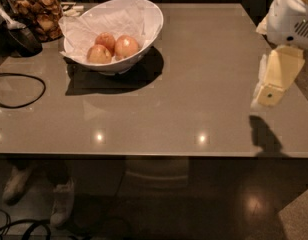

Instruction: Pick apple from white bowl

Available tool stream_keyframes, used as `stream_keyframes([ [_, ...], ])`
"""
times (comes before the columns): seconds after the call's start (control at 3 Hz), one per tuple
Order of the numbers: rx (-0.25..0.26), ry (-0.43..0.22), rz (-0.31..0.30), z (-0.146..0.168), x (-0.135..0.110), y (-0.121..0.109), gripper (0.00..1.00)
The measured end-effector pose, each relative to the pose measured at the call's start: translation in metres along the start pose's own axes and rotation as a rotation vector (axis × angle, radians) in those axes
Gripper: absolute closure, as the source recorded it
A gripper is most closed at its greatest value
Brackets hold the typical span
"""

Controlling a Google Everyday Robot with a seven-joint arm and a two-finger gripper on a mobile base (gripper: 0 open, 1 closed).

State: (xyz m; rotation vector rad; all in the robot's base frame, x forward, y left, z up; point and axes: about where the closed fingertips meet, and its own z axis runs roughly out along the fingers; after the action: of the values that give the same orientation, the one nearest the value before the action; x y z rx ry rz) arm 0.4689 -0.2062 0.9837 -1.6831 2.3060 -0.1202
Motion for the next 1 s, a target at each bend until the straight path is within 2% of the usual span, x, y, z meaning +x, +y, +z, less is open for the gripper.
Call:
stream_keyframes([
  [0.33, -0.006, 0.038, 0.006, 0.008, -0.015, -0.019, 0.0],
  [0.67, -0.003, 0.05, -0.038, 0.019, -0.037, -0.032, 0.0],
  [1.0, 0.015, 0.036, -0.035, 0.018, -0.038, -0.035, 0.0],
])
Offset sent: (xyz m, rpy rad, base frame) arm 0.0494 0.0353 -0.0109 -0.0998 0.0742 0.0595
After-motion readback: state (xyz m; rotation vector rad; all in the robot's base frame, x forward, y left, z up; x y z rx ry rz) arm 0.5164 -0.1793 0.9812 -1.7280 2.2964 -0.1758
